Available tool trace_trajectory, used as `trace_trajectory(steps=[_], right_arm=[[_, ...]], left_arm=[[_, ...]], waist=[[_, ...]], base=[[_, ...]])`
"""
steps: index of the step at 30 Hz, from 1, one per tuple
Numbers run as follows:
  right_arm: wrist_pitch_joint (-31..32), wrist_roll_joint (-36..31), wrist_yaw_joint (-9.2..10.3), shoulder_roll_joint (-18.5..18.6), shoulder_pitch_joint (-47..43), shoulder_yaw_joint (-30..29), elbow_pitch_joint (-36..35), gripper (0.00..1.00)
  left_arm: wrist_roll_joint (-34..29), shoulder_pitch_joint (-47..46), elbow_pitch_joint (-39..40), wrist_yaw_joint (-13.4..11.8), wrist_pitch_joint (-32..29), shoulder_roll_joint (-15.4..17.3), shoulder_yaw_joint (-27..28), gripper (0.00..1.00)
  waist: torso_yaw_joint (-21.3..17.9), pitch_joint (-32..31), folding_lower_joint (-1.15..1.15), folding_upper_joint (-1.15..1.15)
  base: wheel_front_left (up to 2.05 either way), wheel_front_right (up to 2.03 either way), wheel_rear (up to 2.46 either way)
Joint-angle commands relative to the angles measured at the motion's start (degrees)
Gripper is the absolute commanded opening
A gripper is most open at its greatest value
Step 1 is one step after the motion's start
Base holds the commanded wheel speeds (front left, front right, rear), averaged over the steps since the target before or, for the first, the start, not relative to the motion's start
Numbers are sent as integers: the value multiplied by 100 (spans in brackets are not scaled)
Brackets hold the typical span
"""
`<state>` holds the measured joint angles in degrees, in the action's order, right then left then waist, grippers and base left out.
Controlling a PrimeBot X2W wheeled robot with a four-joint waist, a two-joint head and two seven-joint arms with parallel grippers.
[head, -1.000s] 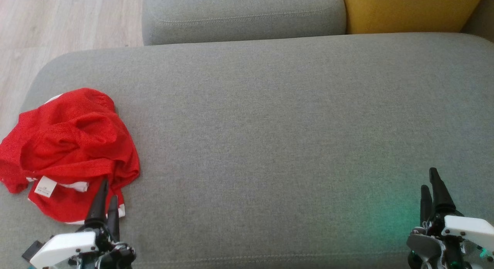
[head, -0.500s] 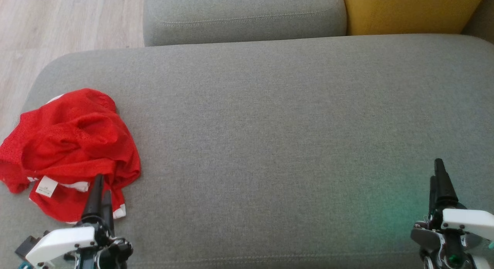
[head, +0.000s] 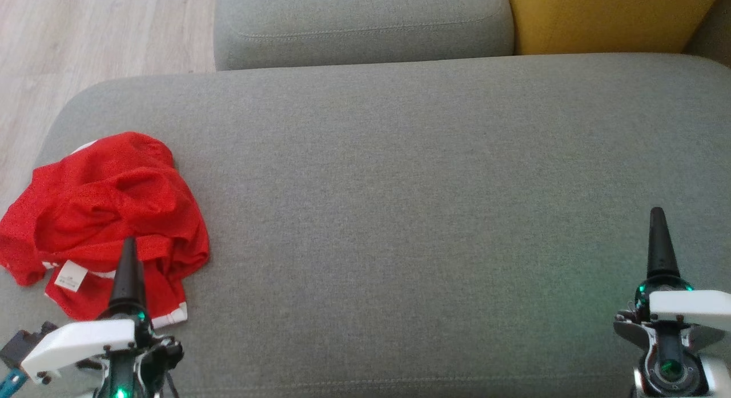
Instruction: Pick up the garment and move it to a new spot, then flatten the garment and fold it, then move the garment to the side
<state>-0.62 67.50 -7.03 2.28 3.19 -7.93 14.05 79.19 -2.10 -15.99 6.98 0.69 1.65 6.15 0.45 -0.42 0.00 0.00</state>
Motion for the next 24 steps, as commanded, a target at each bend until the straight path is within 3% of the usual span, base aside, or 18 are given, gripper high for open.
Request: trace_trajectory(steps=[1, 24], right_arm=[[-65, -205, -17, 34, 353, 57, -266, 100], [-438, -2980, -25, 41, 501, 760, -796, 100]], left_arm=[[-163, -366, 246, 21, 67, 69, 93, 100], [-2612, -412, 739, -56, 437, 83, -560, 100]], waist=[[1, 0, 0, 0], [-33, 64, 0, 0]], base=[[0, 0, 0], [0, 0, 0]])
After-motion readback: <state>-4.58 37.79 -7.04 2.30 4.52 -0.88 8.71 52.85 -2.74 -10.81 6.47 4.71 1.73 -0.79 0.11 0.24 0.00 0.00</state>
